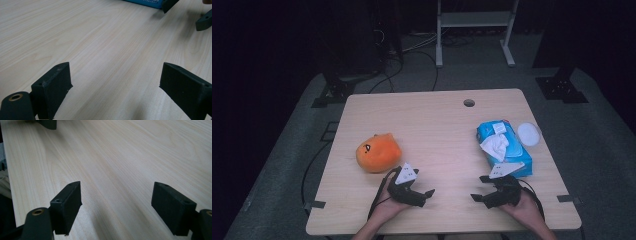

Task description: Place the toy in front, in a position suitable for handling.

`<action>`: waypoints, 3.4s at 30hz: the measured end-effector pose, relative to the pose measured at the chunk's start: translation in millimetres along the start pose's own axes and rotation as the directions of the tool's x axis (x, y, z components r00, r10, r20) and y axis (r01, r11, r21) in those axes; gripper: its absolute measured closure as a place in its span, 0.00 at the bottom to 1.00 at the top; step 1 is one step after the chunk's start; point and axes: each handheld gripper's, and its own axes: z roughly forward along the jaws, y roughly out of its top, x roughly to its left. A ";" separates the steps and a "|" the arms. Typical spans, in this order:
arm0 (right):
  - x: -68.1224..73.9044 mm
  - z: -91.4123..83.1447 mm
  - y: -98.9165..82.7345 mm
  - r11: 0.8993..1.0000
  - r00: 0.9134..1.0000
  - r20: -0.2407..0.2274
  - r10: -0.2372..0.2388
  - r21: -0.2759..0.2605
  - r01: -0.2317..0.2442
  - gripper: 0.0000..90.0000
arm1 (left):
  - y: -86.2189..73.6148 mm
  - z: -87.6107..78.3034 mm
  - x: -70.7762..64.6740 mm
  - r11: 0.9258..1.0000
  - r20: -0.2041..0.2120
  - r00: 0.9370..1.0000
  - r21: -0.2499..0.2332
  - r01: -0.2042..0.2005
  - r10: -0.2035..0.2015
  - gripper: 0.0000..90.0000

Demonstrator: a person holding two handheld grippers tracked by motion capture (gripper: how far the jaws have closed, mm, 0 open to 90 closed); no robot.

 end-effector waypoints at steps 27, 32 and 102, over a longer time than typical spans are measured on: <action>2.4 0.7 0.8 1.000 1.000 0.006 -0.004 0.002 0.004 0.25 | 39.1 -104.7 62.3 0.973 -0.225 0.974 -0.224 -0.052 0.000 0.11; 2.5 -0.6 1.0 1.000 1.000 0.007 0.009 -0.009 -0.009 0.25 | 36.2 -115.7 75.5 0.969 -0.249 0.968 -0.244 -0.048 -0.015 0.10; 3.8 -1.5 1.0 1.000 1.000 0.022 -0.002 -0.003 0.002 0.25 | 75.3 -115.5 96.0 0.969 -0.082 0.997 -0.246 -0.020 0.000 0.54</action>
